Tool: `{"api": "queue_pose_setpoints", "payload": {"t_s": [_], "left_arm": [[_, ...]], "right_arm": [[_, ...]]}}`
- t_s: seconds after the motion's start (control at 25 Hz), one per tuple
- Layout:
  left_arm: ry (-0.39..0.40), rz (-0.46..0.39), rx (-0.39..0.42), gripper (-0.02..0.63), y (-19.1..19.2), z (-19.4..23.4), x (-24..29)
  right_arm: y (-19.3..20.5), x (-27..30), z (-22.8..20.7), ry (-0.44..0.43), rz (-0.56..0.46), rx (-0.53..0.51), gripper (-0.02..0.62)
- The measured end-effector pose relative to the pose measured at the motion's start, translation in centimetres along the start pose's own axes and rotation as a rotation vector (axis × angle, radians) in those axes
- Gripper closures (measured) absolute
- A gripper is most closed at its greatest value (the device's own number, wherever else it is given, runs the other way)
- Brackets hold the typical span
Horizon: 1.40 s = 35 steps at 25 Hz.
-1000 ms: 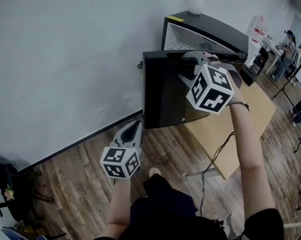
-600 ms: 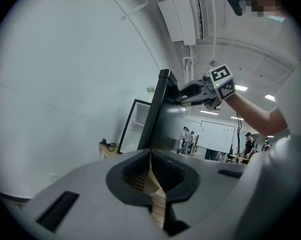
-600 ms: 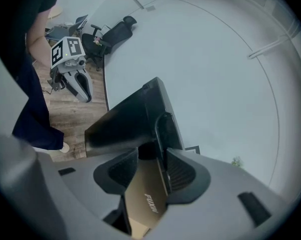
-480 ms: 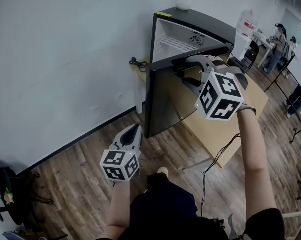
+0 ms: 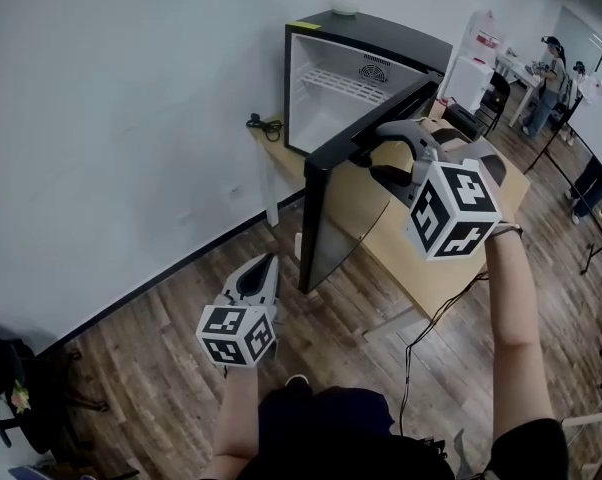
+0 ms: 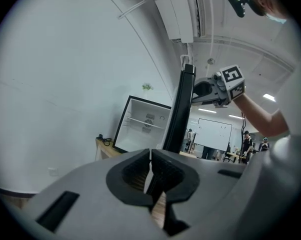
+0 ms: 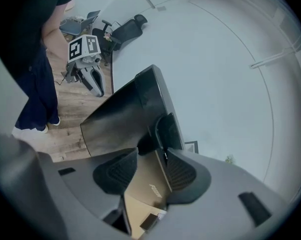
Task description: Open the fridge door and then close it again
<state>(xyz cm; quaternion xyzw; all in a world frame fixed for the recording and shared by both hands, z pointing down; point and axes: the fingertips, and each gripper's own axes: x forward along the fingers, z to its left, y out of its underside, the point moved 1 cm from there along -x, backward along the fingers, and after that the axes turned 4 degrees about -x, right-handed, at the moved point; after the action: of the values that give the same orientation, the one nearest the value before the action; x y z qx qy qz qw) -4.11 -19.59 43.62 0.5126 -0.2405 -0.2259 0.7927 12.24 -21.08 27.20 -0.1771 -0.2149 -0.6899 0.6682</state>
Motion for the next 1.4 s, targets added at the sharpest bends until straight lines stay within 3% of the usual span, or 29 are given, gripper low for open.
{"api": "queue_pose_setpoints", "payload": {"t_s": [0.4, 0.72, 1.16, 1.4], "left_arm": [[0.02, 0.008, 0.009, 0.594, 1.2, -6.1, 0.0], [-0.001, -0.003, 0.004, 0.594, 2.3, -8.5, -0.4], [-0.065, -0.022, -0.002, 0.594, 4.0, -9.8, -1.6], [-0.102, -0.033, 0.0, 0.594, 3.4, -8.0, -1.8]], "right_arm": [[2.7, -4.9, 2.6, -0.024, -0.016, -0.057, 0.434], [4.4, -6.6, 3.6, -0.039, -0.037, -0.099, 0.434], [3.6, -5.6, 3.0, 0.001, -0.057, -0.095, 0.436], [1.3, -2.7, 1.4, 0.022, -0.052, -0.098, 0.437]]}}
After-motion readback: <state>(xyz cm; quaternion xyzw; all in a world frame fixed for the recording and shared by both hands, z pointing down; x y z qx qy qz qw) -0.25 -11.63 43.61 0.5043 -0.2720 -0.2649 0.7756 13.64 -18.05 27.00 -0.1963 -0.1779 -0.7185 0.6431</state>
